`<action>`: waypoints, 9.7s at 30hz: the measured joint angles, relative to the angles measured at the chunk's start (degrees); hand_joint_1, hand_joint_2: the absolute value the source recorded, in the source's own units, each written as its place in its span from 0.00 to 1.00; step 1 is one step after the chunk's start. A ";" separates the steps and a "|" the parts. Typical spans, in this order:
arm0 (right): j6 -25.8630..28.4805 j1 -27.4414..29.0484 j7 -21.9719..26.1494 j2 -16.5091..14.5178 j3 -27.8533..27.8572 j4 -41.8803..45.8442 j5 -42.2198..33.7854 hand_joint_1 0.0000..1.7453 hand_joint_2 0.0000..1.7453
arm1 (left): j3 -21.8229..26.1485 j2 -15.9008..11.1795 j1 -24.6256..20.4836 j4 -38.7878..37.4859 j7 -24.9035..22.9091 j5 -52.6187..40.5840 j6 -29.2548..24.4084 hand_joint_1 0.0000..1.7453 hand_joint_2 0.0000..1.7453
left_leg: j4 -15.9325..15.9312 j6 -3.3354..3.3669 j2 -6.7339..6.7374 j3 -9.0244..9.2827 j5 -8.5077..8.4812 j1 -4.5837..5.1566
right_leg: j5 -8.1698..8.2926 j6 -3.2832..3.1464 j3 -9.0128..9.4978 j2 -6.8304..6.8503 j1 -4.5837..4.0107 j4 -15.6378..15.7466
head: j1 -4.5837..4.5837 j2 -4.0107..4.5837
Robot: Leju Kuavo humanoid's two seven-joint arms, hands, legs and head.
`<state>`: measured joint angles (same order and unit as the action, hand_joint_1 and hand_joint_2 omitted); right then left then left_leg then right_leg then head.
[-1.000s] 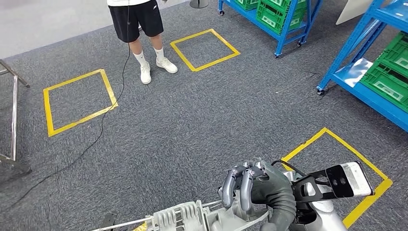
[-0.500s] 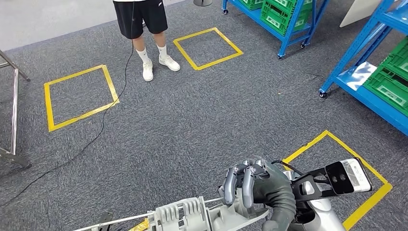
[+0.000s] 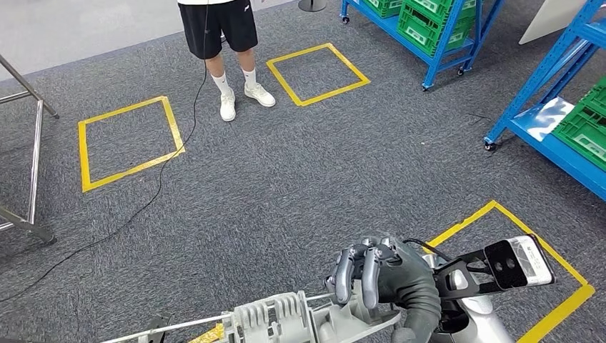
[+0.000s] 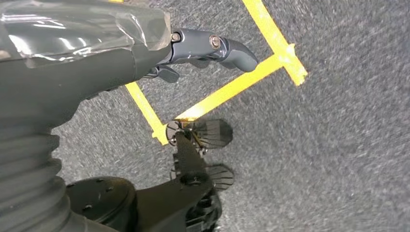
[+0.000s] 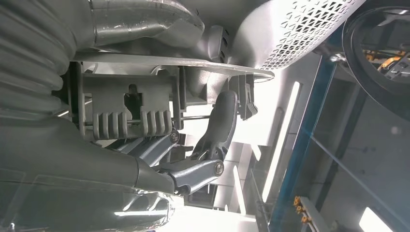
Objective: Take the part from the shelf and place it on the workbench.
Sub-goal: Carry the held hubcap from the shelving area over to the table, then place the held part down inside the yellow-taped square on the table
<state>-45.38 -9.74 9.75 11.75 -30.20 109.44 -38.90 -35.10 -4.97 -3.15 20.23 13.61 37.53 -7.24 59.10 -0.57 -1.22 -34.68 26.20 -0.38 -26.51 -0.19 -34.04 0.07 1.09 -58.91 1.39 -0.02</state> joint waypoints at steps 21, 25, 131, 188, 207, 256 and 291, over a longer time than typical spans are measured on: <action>-0.32 -0.31 1.02 -0.75 0.03 0.07 2.60 1.00 1.00 | 0.93 -0.35 0.66 0.05 0.27 -0.33 0.01 0.00 1.00 | -2.46 2.61 -1.07 1.43 -1.62 0.79 | -6.34 0.29 -7.09 0.38 -0.48 -15.56 | -0.23 0.00; -0.32 -0.36 1.02 -0.74 0.03 0.07 2.61 1.00 1.00 | 0.95 -0.27 0.76 0.05 0.26 -0.33 0.02 0.00 1.00 | -1.27 1.79 -3.94 1.05 -1.09 0.52 | -0.73 2.00 -1.47 -1.76 0.35 -2.93 | -0.26 0.00; -1.04 -0.39 0.93 -1.39 0.21 0.67 1.90 1.00 1.00 | 2.41 -0.75 2.31 2.11 0.07 -1.38 -1.79 0.00 1.00 | 6.31 0.07 1.76 -3.89 0.22 -0.33 | -0.76 -0.49 1.12 2.55 0.01 -0.12 | -0.16 0.00; -1.13 -0.55 1.07 -2.09 0.40 0.56 3.30 1.00 1.00 | 6.86 -0.13 2.74 2.92 -1.16 -6.08 -1.37 0.00 1.00 | 14.70 -0.40 0.82 -7.96 5.25 -0.26 | 0.31 -0.35 0.61 1.21 0.13 0.24 | -0.18 0.00; -0.86 -0.29 -0.25 -1.79 0.37 0.40 1.43 1.00 1.00 | 8.11 0.26 2.50 2.92 -1.15 -6.60 -0.58 0.00 1.00 | -1.44 2.67 -0.44 0.33 -2.13 0.18 | -2.23 2.34 -3.55 0.25 0.03 -7.37 | -0.42 0.00; 0.54 -1.58 -1.12 -0.58 0.31 0.16 -0.25 1.00 1.00 | 8.47 0.28 2.58 2.93 -1.07 -7.63 0.48 0.00 1.00 | 3.47 1.20 1.14 -5.02 -3.80 0.24 | -3.07 -0.33 4.80 -0.07 -0.37 1.12 | 0.07 0.00; 0.87 -1.84 -0.67 0.30 -0.49 -0.99 -0.49 1.00 1.00 | 8.37 -0.22 3.66 1.16 -0.97 -7.64 1.19 0.00 1.00 | -2.43 2.30 0.62 -7.14 -9.05 0.79 | -7.94 2.05 14.47 -1.67 0.18 3.36 | -0.42 -0.01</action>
<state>-44.51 -11.58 9.08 12.05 -30.68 108.45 -39.39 -26.73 -5.19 0.51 21.39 12.64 29.88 -6.05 56.67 1.73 -0.60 -41.82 17.15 0.41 -34.45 1.86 -19.57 -1.60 1.26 -55.56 0.97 -0.03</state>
